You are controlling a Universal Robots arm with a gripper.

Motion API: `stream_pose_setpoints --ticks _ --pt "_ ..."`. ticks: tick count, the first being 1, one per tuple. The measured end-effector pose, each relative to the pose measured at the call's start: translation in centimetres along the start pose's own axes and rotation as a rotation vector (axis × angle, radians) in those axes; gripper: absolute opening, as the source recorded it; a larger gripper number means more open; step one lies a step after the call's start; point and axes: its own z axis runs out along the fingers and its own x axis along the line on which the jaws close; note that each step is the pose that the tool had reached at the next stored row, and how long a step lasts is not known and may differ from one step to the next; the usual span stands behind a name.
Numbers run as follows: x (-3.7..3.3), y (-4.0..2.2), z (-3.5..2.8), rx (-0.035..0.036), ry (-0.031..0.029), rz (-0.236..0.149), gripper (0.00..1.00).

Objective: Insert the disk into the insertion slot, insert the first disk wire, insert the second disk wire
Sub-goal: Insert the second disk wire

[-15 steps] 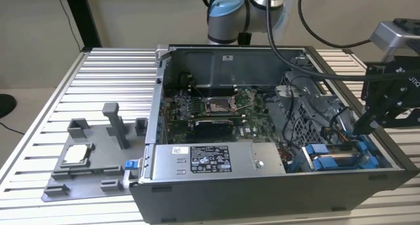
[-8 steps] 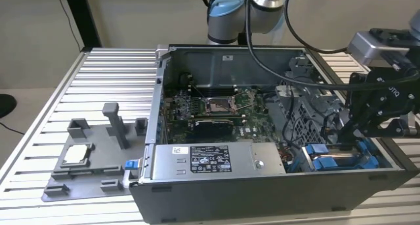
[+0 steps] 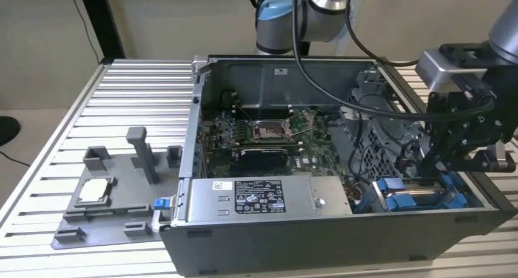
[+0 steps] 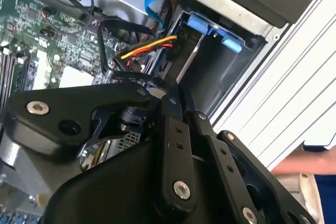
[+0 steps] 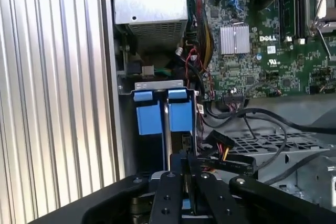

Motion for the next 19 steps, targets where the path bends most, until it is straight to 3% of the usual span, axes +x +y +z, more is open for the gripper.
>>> stream_pose_setpoints --ticks 2,4,8,11,13,16,19 --pt "0.09 0.46 0.17 0.0128 -0.0033 0.0 0.0" --pt "0.12 0.8 0.27 0.0331 -0.0094 -0.001 0.0" --pt "0.14 0.94 0.39 0.0748 -0.0232 -0.003 0.0" --pt "0.13 0.97 0.58 0.0968 -0.0304 -0.004 0.0" --pt "0.1 1.05 0.78 0.1061 -0.0319 -0.004 0.0" --pt "0.14 1.57 0.87 0.1068 -0.032 -0.004 0.0" --pt "0.14 1.64 0.99 0.1076 -0.0323 -0.004 0.0"
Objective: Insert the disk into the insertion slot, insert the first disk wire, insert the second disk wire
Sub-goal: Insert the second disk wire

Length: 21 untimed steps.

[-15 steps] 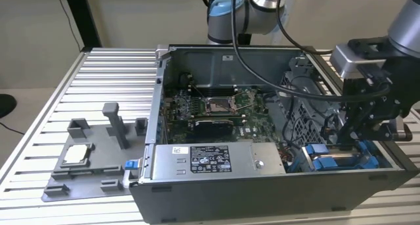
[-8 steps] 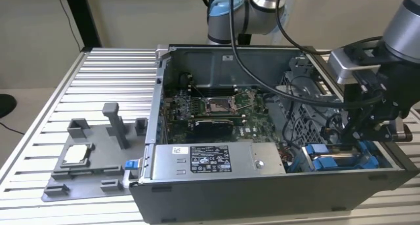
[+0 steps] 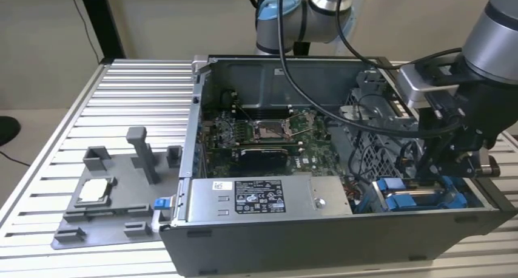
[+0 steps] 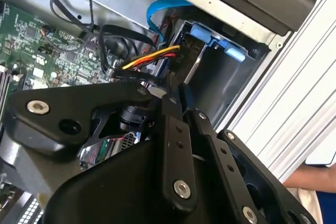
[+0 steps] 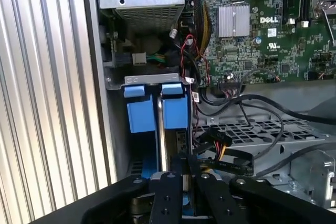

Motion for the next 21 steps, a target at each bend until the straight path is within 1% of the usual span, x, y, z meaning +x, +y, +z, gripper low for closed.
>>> stream_pose_setpoints --ticks 5,12,21 --pt "-0.04 0.04 0.28 0.0035 -0.0006 0.0 0.0" --pt "-0.25 0.09 0.56 0.0046 -0.0007 0.0 0.0" --pt "-0.28 0.12 0.82 0.0046 -0.0006 0.0 0.0"
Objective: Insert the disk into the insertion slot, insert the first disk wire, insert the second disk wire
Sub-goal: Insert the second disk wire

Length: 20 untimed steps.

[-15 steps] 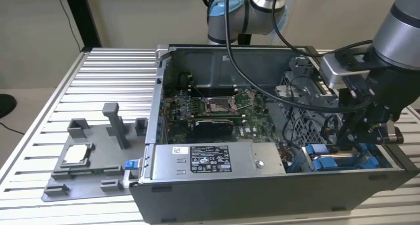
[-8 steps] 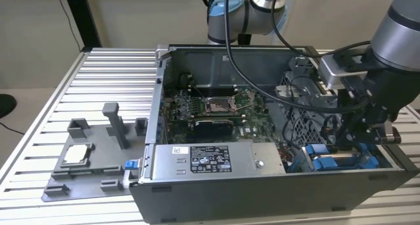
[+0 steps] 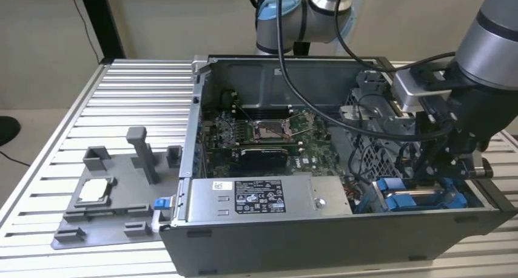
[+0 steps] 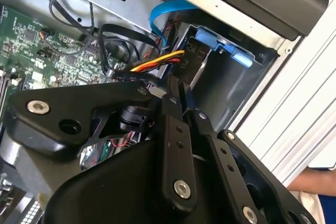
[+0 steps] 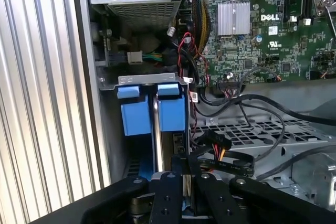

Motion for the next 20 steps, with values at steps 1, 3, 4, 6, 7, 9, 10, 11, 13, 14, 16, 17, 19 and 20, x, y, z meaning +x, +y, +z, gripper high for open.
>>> stream_pose_setpoints --ticks 1,3,4,6,7,9,10,11,13,14,16,17,19,20 --pt "-0.01 -0.01 0.04 0.0 -0.0001 0.0 0.0" --pt "-0.02 -0.03 0.09 0.0 0.0 0.0 0.0" --pt "-0.03 -0.04 0.12 0.0 0.0 0.0 0.0" --pt "-0.04 -0.07 0.17 0.0 -0.0001 0.0 0.0" --pt "-0.05 -0.08 0.2 0.0 -0.0001 0.0 0.0" --pt "-0.07 -0.12 0.25 0.0 0.0 0.0 0.0" --pt "-0.07 -0.15 0.27 0.0 0.0 0.0 0.0" --pt "-0.08 -0.17 0.3 0.0 0.0 0.0 0.0" --pt "-0.08 -0.18 0.38 0.0 -0.0002 0.0 0.0" --pt "-0.08 -0.19 0.41 0.0 -0.0002 -0.001 0.0" --pt "-0.08 -0.2 0.47 -0.0001 -0.0002 -0.002 0.0" --pt "-0.08 -0.21 0.51 0.0 -0.0003 -0.002 0.0" --pt "-0.08 -0.2 0.59 -0.0002 -0.0005 -0.003 0.0" --pt "-0.08 -0.2 0.64 -0.0002 -0.0006 -0.004 0.0"
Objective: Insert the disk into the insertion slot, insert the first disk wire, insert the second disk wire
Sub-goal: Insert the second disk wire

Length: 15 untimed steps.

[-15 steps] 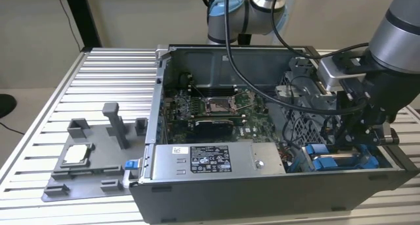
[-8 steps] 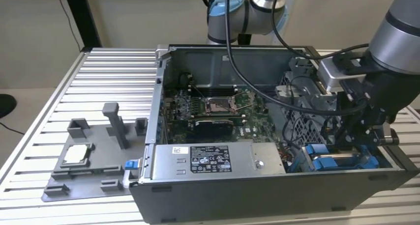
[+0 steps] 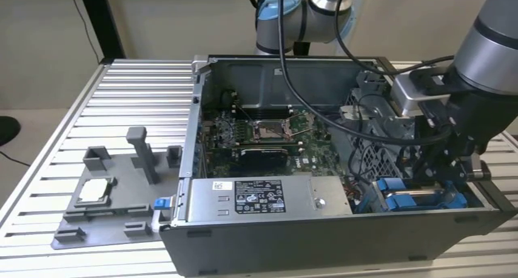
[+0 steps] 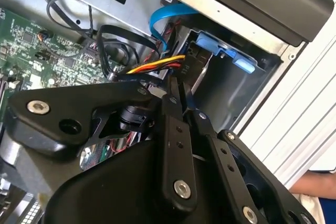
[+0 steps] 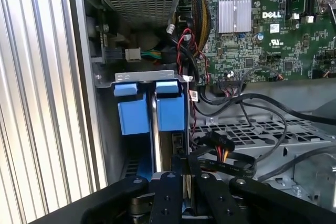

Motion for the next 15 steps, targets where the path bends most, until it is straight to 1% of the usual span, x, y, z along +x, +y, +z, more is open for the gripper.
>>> stream_pose_setpoints --ticks 4,9,10,11,12,13,15 --pt "0.02 0.04 0.34 0.0 0.0011 -0.002 0.0" --pt "0.02 0.05 0.41 -0.0001 -0.0003 -0.002 0.0" --pt "0.02 0.05 0.42 -0.0003 -0.0007 -0.002 1.0" --pt "0.0 0.0 0.2 -0.0014 -0.0021 -0.002 1.0" --pt "-0.01 -0.04 -0.23 -0.0014 -0.0019 -0.002 1.0" --pt "-0.04 -0.1 -0.74 -0.0015 -0.0005 -0.002 1.0" --pt "-0.08 -0.19 -1.64 -0.0016 -0.0006 -0.002 1.0"
